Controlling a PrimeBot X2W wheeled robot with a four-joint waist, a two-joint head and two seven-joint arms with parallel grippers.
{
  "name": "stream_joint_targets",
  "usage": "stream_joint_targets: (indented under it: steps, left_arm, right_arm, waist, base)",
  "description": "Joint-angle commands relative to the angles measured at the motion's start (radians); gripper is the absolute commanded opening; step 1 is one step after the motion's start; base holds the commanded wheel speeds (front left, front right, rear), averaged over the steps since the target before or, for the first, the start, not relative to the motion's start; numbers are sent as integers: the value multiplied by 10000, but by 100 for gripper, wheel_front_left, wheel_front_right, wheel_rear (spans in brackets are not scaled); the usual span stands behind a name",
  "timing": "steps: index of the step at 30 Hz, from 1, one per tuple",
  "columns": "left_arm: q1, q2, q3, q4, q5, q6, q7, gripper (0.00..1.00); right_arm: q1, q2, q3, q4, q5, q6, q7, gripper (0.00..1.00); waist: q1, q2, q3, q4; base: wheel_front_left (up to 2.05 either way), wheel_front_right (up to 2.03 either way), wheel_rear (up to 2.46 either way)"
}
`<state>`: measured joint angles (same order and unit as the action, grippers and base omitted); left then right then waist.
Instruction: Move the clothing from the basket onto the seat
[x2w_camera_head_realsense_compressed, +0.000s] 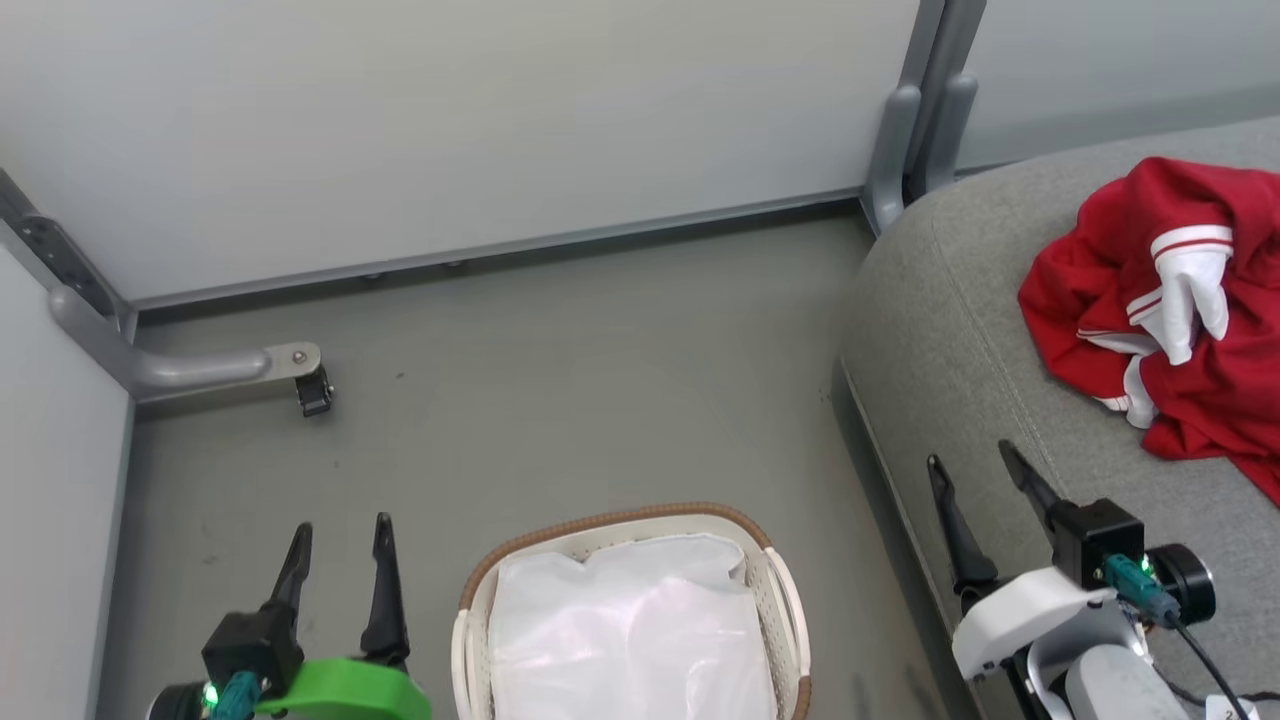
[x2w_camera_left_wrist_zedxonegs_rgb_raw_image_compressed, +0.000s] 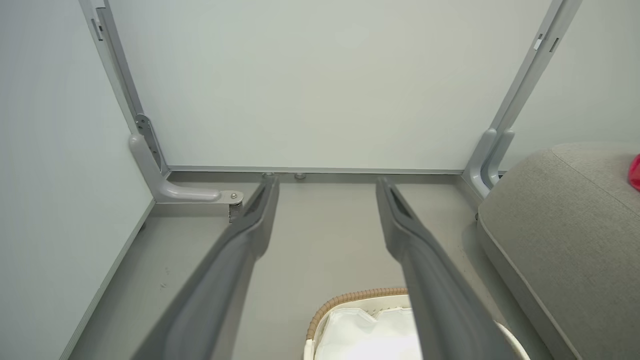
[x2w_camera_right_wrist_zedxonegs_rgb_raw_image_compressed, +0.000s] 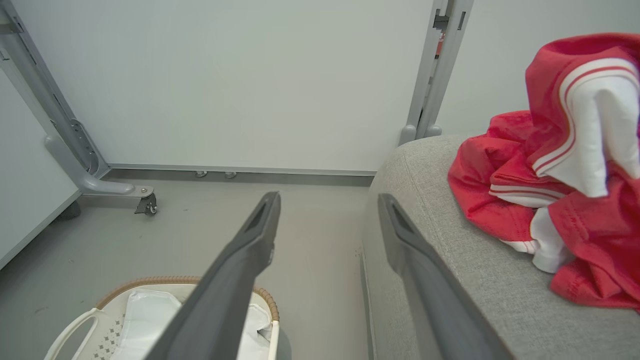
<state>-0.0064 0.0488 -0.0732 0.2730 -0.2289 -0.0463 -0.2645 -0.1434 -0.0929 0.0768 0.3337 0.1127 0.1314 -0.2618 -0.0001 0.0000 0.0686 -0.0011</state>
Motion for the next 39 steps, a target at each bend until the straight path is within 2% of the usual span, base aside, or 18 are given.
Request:
stream_joint_targets:
  steps: [1,8,16,17,21,39]
  left_arm:
    - [272,31,96,57,94,62,5,100]
    - [676,31,324,115,58,99,5,100]
    - [859,31,462,302,-338,-146,5,100]
    - [703,0,432,295,-319,-105,5,0]
    - [701,-32,421,632,-410,-108,49,0]
    - [277,-18,756,408,-3520,-281,910,0]
  right_arm:
    - [240,11,9,52,-54,-15,-44,100]
    - [648,154,-26,100,11,-15,-44,100]
    - [820,249,-83,164,40,-15,-44,100]
    - [706,252,-56,154,34,0,1,0]
    - [779,306,-59,445,147,0,64,0]
    - [663,329,-498,113,3585,-2,926,0]
  waist:
    - [1,0,-340,104]
    - [1,0,-568,125]
    - [1,0,-645,103]
    - [1,0,-646,103]
    - [1,0,-648,103]
    - [1,0,-649,90]
  base:
    - [0,0,0]
    - [0,0,0]
    - [0,0,0]
    - [0,0,0]
    - [0,0,0]
    - [0,0,0]
